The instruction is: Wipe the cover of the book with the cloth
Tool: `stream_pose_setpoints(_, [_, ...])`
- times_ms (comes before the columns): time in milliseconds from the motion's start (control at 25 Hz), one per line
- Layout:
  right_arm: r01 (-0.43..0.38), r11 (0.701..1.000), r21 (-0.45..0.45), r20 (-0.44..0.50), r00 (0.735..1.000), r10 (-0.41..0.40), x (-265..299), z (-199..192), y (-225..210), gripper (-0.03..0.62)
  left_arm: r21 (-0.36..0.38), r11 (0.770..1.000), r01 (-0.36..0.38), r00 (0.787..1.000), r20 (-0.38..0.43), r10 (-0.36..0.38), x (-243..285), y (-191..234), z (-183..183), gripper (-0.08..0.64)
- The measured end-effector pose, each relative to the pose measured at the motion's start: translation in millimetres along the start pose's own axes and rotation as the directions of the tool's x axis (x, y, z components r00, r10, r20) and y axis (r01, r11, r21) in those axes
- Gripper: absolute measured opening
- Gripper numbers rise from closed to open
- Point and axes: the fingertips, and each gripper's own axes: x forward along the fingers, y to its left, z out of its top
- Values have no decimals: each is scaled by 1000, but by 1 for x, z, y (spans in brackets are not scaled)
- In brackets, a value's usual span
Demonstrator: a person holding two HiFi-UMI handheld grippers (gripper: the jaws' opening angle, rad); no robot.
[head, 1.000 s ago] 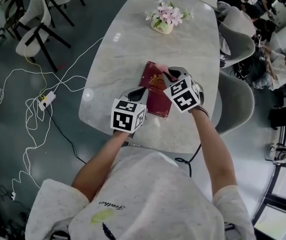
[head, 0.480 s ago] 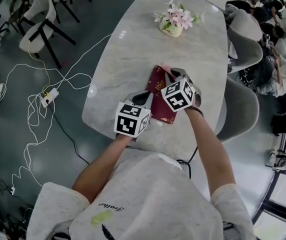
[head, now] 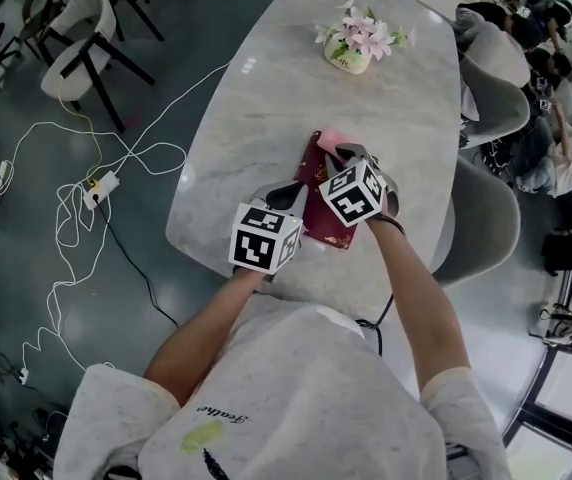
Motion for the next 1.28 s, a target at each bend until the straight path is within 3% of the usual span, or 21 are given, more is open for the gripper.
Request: stream_pose_setpoints(1280, [-73,997,-5,9,997,73,-22,-7,45,19,-9,998,-55,998,22,55,-30,-5,-11,8])
